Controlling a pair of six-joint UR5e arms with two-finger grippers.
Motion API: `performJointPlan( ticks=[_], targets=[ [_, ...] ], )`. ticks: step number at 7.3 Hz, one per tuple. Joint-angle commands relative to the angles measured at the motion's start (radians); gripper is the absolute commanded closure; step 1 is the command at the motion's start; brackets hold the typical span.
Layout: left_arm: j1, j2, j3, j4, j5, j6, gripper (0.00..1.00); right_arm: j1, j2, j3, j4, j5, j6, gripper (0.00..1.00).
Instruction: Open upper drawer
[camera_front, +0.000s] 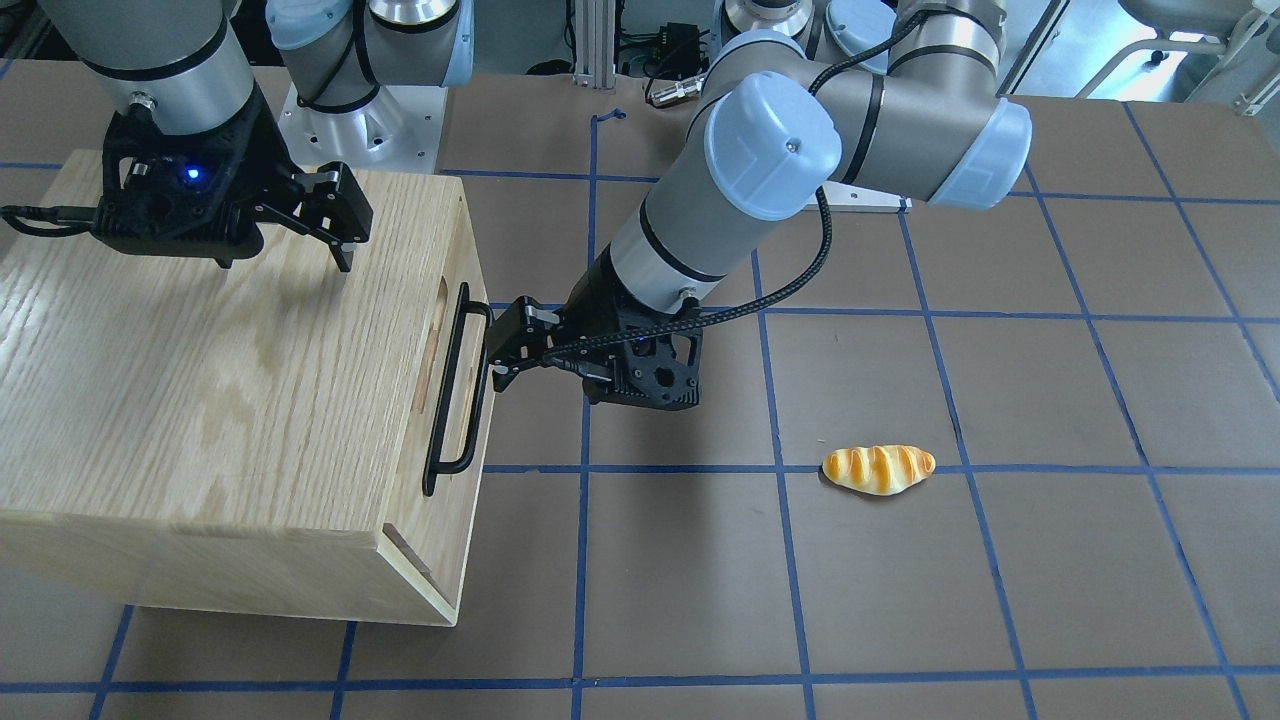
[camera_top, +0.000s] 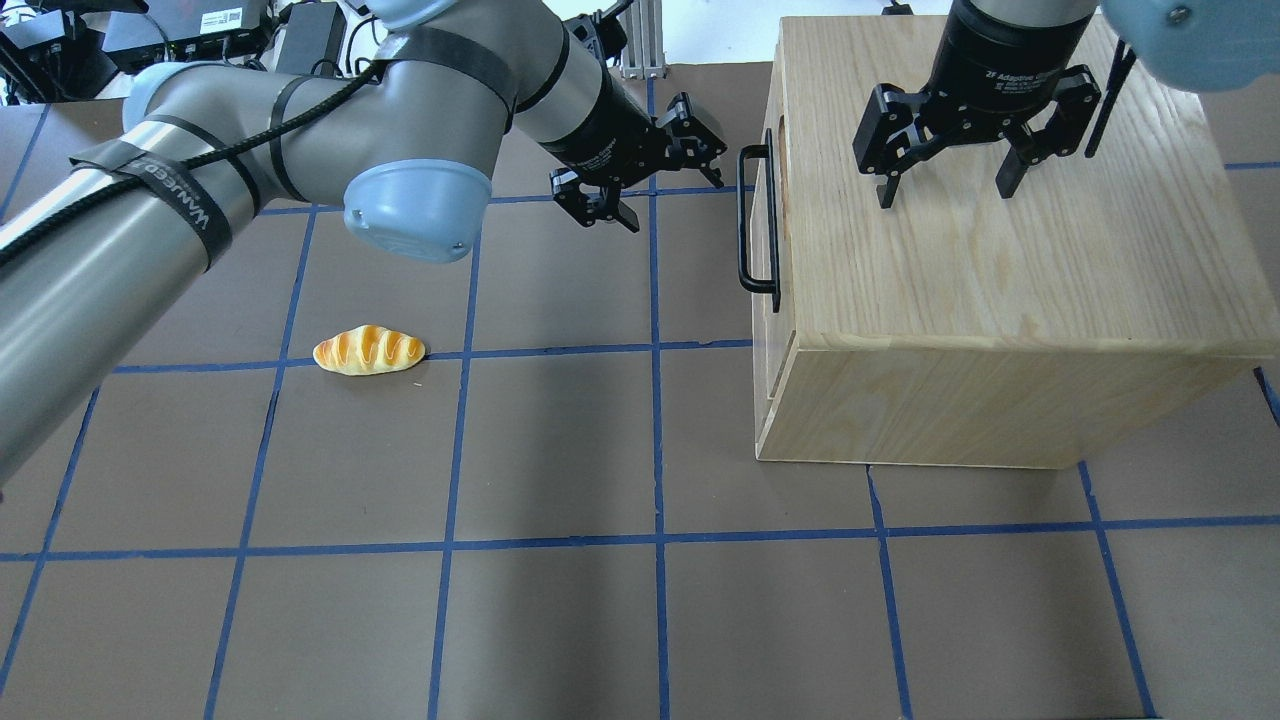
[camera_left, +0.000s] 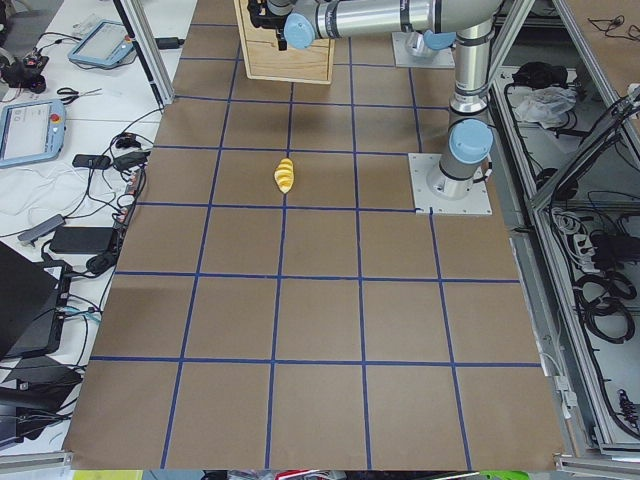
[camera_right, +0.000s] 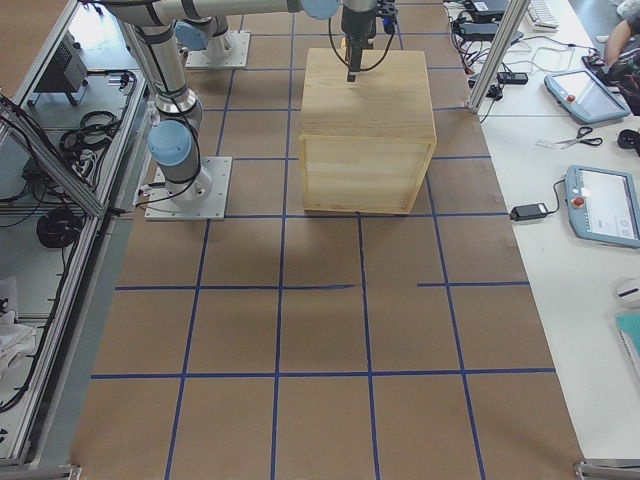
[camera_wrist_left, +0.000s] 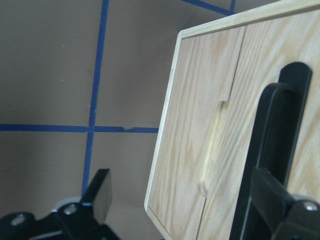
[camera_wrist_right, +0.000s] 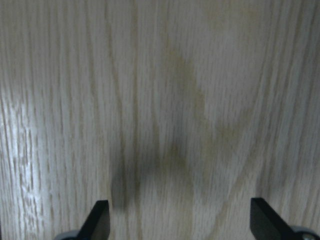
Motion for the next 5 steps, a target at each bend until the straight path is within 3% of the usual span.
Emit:
performJointPlan(
  ticks=[1, 5],
  targets=[
    [-0.030, -0.028, 0.005, 0.008, -0.003, -0.012, 0.00, 0.001, 0.000, 0.001, 0.000, 0.000, -0.001, 0.00],
    [-0.035, -0.040, 0.003, 0.011, 0.018, -0.010, 0.00, 0.001, 0.000, 0.000, 0.000, 0.000, 0.000, 0.00]
  ],
)
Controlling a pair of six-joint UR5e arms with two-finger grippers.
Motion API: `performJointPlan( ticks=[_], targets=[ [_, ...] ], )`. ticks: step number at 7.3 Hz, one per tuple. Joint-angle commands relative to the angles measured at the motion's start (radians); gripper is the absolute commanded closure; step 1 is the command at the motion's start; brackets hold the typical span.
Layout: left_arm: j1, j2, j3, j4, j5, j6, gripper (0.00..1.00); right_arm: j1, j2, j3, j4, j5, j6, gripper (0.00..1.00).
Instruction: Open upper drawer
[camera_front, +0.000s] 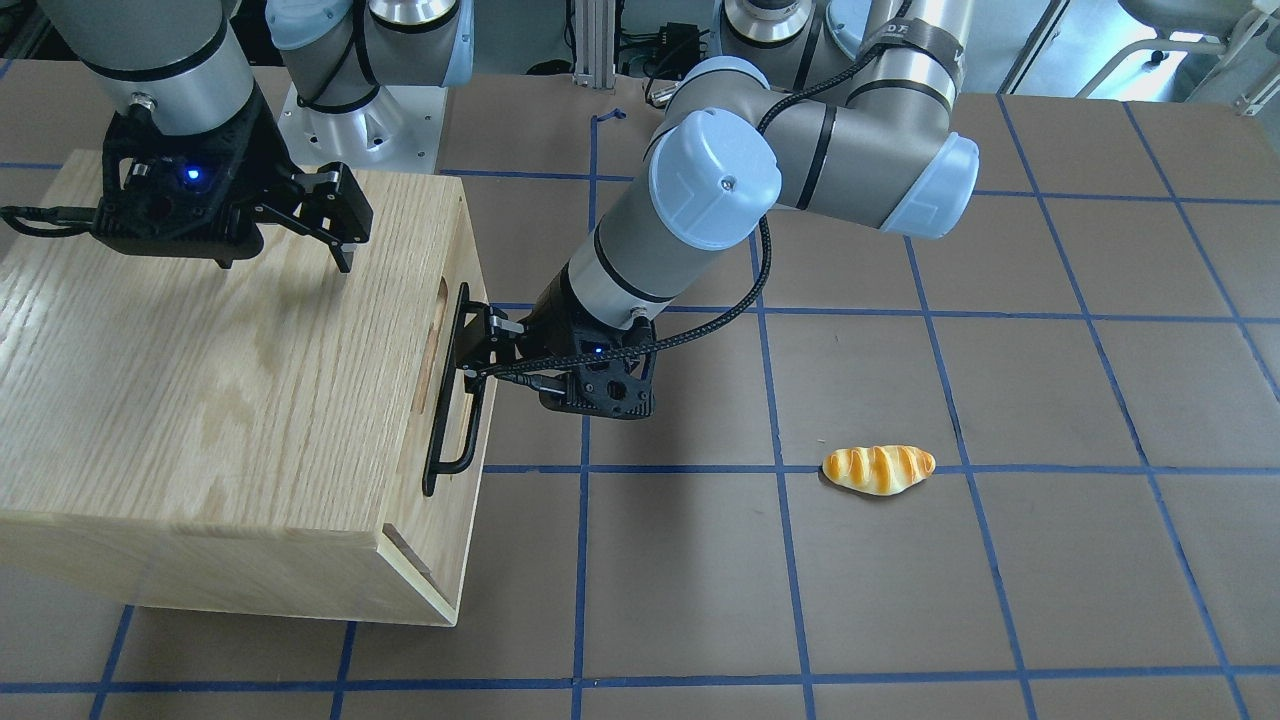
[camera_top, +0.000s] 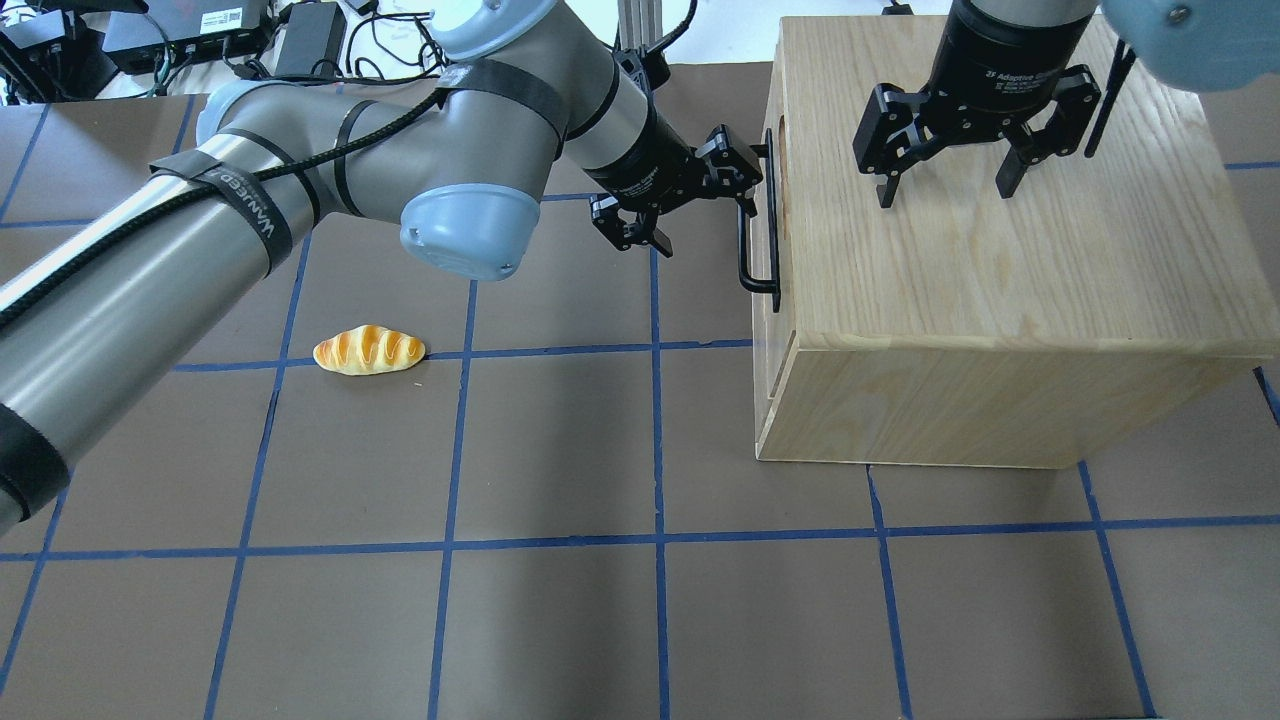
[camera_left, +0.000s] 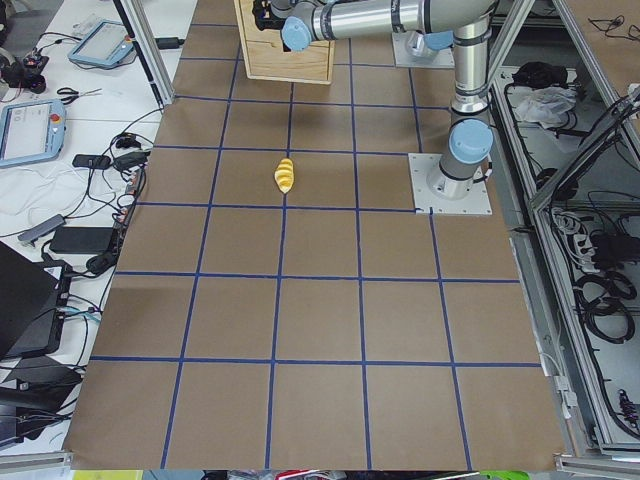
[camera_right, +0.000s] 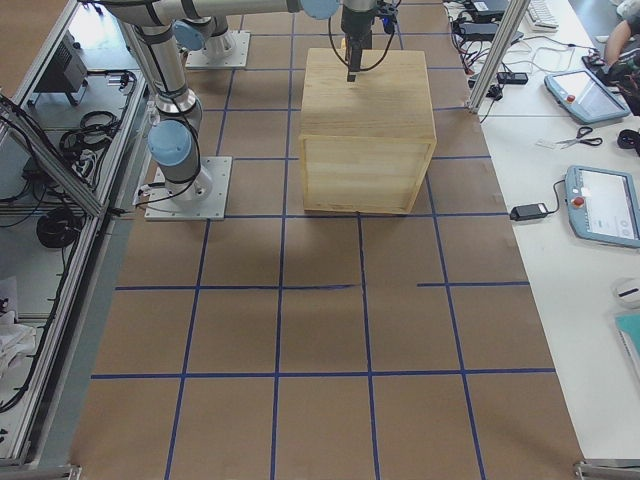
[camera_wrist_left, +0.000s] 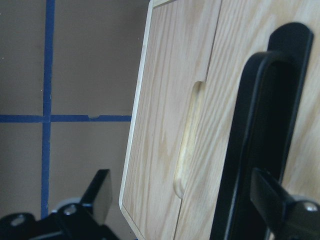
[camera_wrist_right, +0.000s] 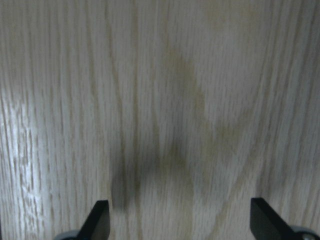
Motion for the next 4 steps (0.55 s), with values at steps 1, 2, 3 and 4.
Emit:
performJointPlan(
  ticks=[1, 2, 3, 4],
  targets=[
    [-0.001, -0.008, 0.002, -0.001, 0.053, 0.007, 0.00, -0.001, 0.000, 0.000, 0.000, 0.000, -0.001, 0.00],
    [0.001, -0.005, 0.004, -0.002, 0.058, 0.007, 0.00, 0.000, 0.000, 0.001, 0.000, 0.000, 0.000, 0.00],
    [0.001, -0.002, 0.005, -0.002, 0.060, 0.010, 0.00, 0.000, 0.000, 0.000, 0.000, 0.000, -0.001, 0.00],
    [0.001, -0.001, 0.004, -0.002, 0.061, 0.023, 0.00, 0.000, 0.000, 0.000, 0.000, 0.000, 0.000, 0.00]
  ],
)
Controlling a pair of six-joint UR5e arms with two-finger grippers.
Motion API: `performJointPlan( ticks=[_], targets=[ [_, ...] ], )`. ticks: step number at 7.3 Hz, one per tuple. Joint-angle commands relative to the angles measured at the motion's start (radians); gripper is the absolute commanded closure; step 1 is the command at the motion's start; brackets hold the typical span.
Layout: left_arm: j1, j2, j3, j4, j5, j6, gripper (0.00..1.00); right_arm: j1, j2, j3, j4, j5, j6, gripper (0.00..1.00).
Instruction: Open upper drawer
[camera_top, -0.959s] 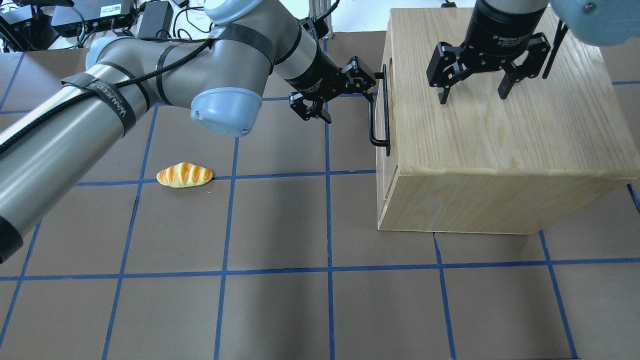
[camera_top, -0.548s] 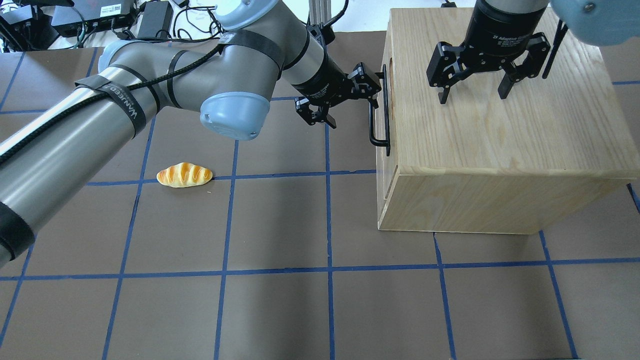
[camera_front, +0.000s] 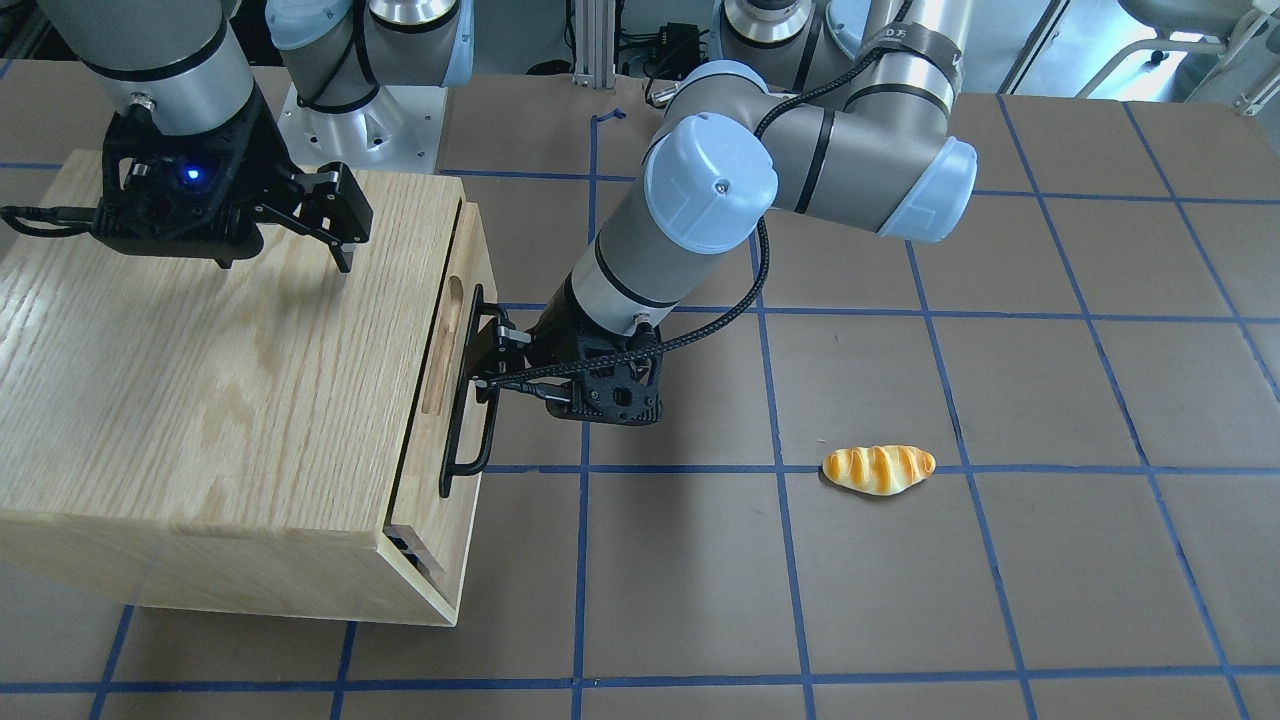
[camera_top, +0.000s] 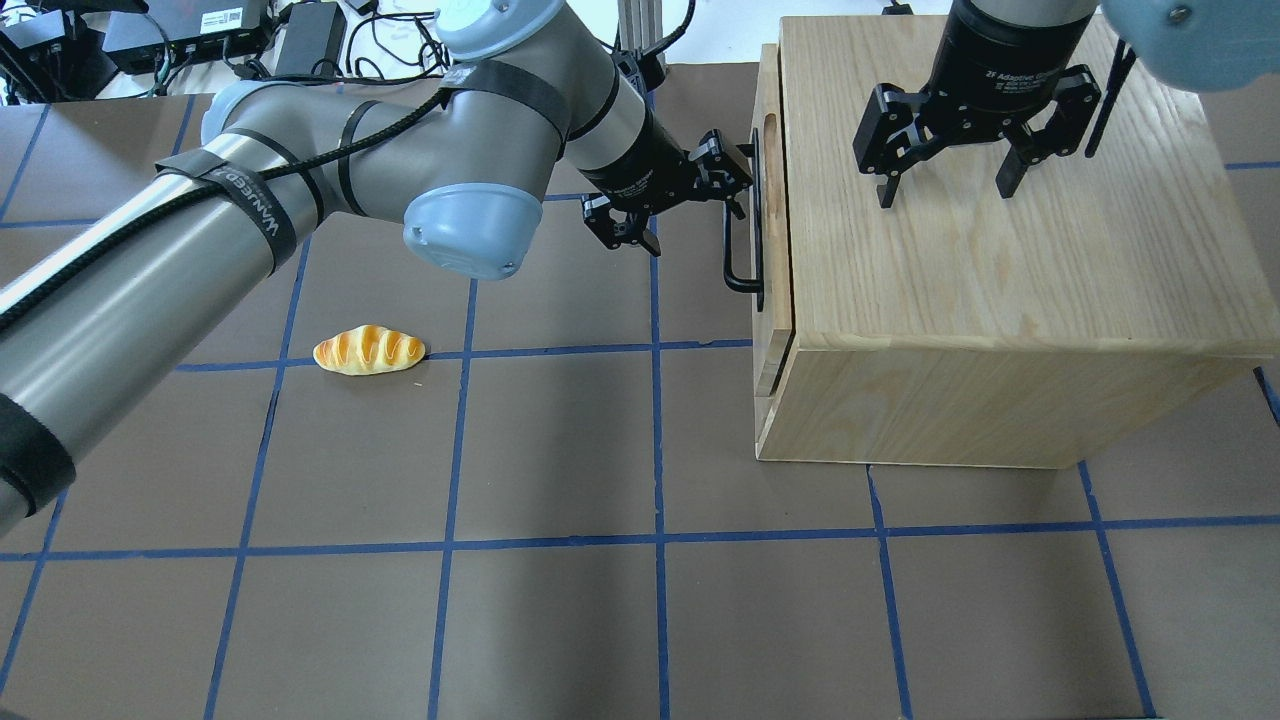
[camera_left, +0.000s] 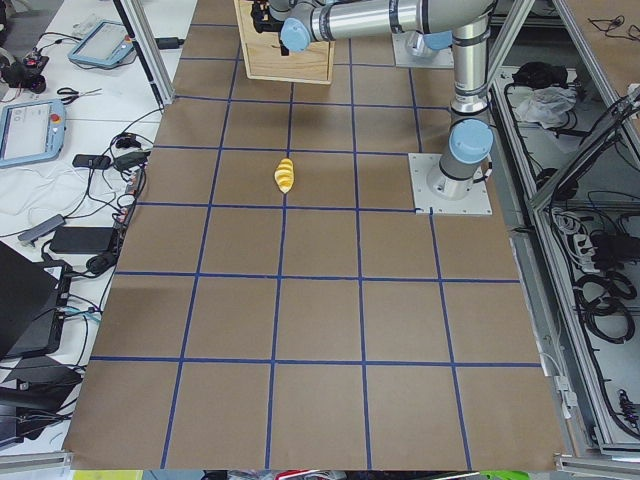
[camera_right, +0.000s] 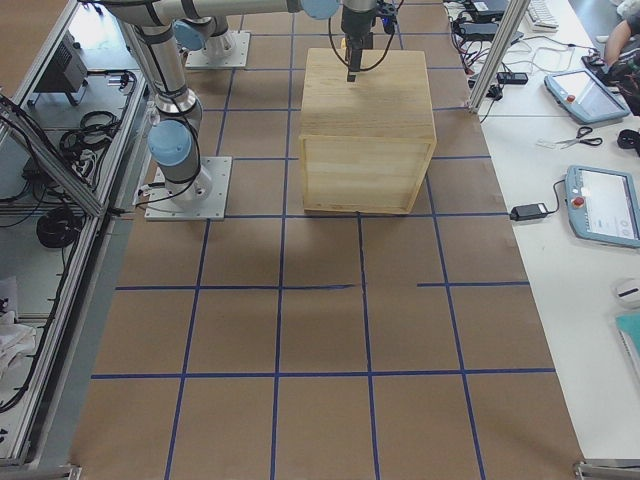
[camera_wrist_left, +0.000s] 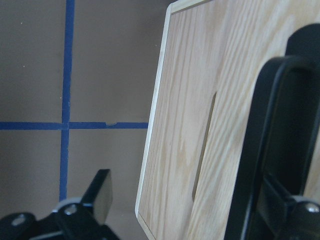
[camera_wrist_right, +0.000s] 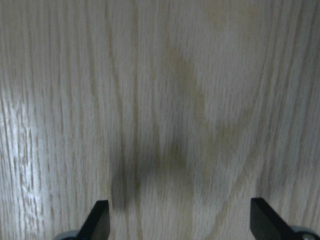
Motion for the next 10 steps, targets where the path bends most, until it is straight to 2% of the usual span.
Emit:
performJointPlan(
  ticks=[1, 2, 4, 10],
  targets=[
    [0.003, 0.010, 0.001, 0.000, 0.004, 0.016, 0.00, 0.000, 0.000, 0.000, 0.000, 0.000, -0.001, 0.00],
    [0.005, 0.013, 0.001, -0.002, 0.006, 0.018, 0.00, -0.001, 0.000, 0.001, 0.000, 0.000, 0.001, 0.00],
    [0.005, 0.010, -0.003, -0.006, 0.068, 0.056, 0.00, 0.000, 0.000, 0.000, 0.000, 0.000, 0.001, 0.00],
    [0.036, 0.024, -0.011, -0.014, 0.072, 0.117, 0.00, 0.000, 0.000, 0.000, 0.000, 0.000, 0.001, 0.00]
  ],
)
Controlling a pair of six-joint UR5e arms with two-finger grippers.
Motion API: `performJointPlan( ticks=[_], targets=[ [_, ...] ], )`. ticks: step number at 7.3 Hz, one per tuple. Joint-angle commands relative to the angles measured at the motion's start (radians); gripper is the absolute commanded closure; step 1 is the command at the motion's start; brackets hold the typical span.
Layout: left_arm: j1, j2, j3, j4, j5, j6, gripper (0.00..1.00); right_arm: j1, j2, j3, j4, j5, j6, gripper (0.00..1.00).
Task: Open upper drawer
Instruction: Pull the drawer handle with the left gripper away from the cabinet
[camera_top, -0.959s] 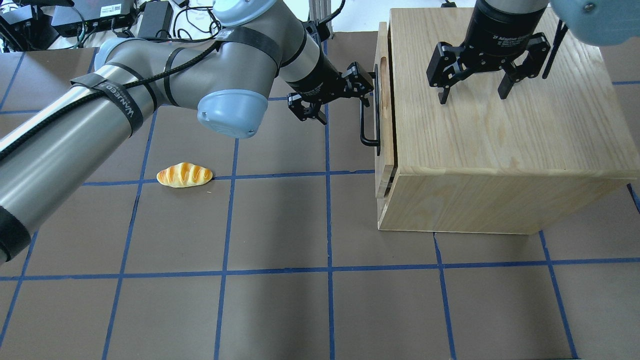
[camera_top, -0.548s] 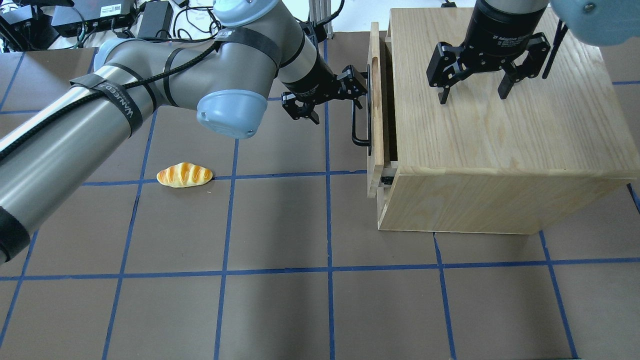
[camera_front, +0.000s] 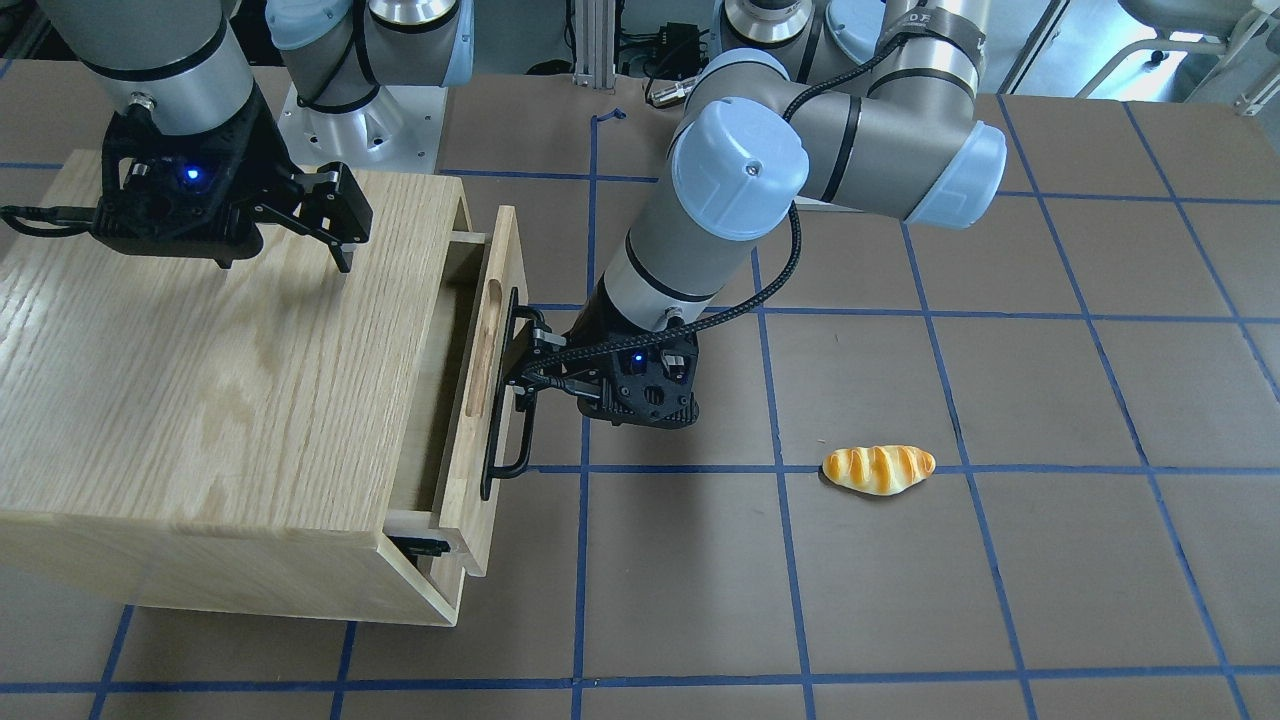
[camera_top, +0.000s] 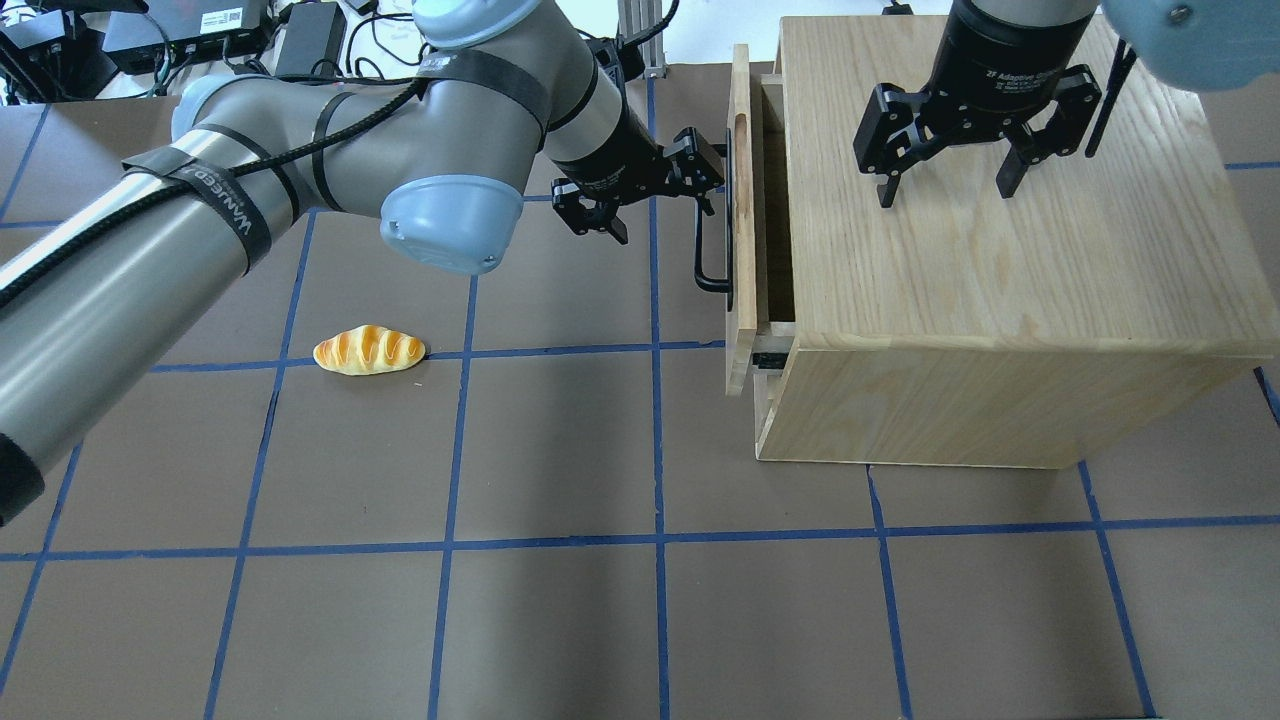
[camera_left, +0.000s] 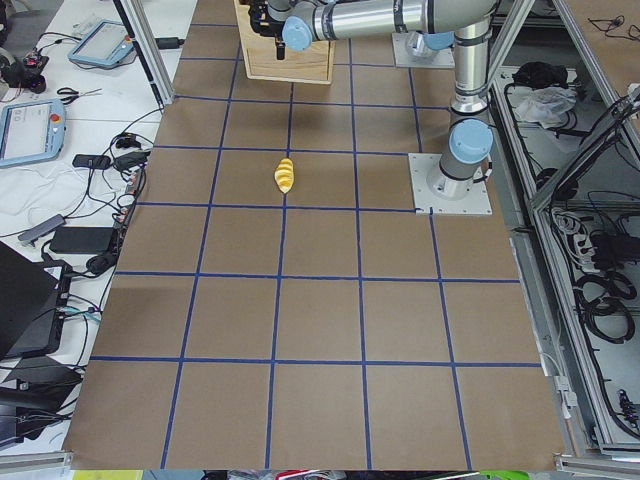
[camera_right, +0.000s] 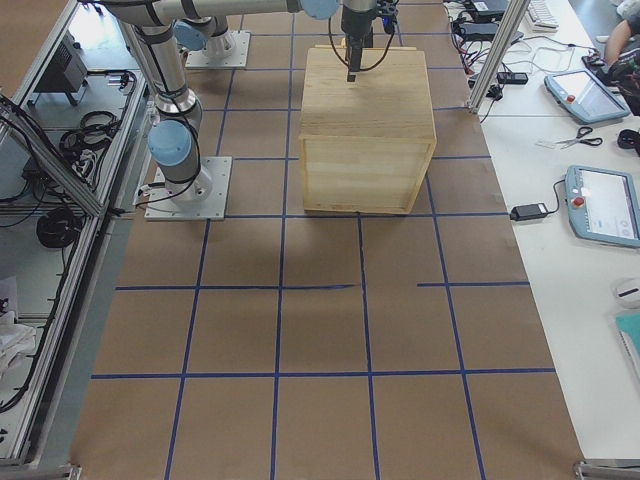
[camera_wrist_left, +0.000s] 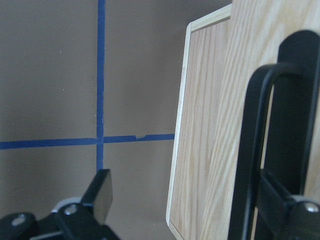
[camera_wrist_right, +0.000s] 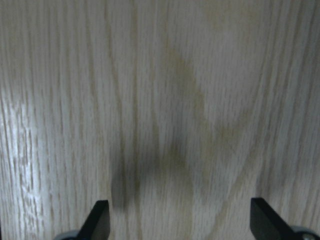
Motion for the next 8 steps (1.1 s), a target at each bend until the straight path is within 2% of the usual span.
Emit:
performJointPlan(
  ticks=[1, 8],
  targets=[
    [0.008, 0.002, -0.005, -0.002, 0.002, 0.011, 0.00, 0.001, 0.000, 0.000, 0.000, 0.000, 0.000, 0.00],
    [0.113, 0.039, -0.012, -0.151, 0.002, 0.117, 0.00, 0.001, 0.000, 0.000, 0.000, 0.000, 0.000, 0.00]
  ],
)
